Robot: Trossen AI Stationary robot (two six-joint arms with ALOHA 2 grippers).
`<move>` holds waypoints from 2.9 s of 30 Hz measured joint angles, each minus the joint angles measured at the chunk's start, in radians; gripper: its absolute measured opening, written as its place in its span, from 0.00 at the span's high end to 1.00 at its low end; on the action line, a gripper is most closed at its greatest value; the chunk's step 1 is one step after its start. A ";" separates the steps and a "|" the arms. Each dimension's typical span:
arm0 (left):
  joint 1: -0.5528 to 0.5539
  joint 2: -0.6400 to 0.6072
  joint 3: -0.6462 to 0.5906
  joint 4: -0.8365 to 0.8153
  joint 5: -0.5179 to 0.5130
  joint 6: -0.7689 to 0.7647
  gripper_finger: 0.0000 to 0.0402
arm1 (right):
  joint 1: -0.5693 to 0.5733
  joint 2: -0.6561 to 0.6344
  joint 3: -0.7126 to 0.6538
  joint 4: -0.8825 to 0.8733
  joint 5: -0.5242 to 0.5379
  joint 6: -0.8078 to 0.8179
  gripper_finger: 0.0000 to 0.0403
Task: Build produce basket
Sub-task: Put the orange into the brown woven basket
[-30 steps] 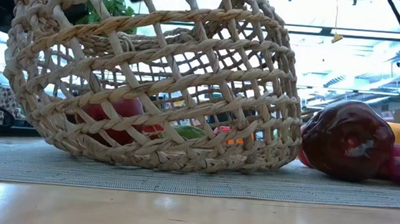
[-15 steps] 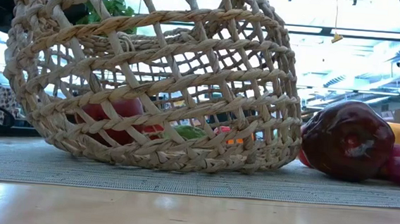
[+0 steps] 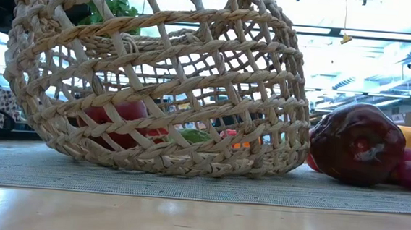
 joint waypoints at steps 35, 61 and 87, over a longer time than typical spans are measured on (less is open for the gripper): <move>0.000 0.000 0.000 0.000 0.000 0.000 0.91 | -0.517 -0.241 -0.931 0.605 -0.101 0.118 0.09; 0.000 0.000 0.000 0.000 0.000 0.000 0.93 | -0.566 -0.239 -1.235 1.164 -0.227 0.179 0.09; 0.000 0.000 0.000 0.000 0.000 0.000 0.91 | -0.537 0.089 -1.142 1.249 -0.076 0.212 0.10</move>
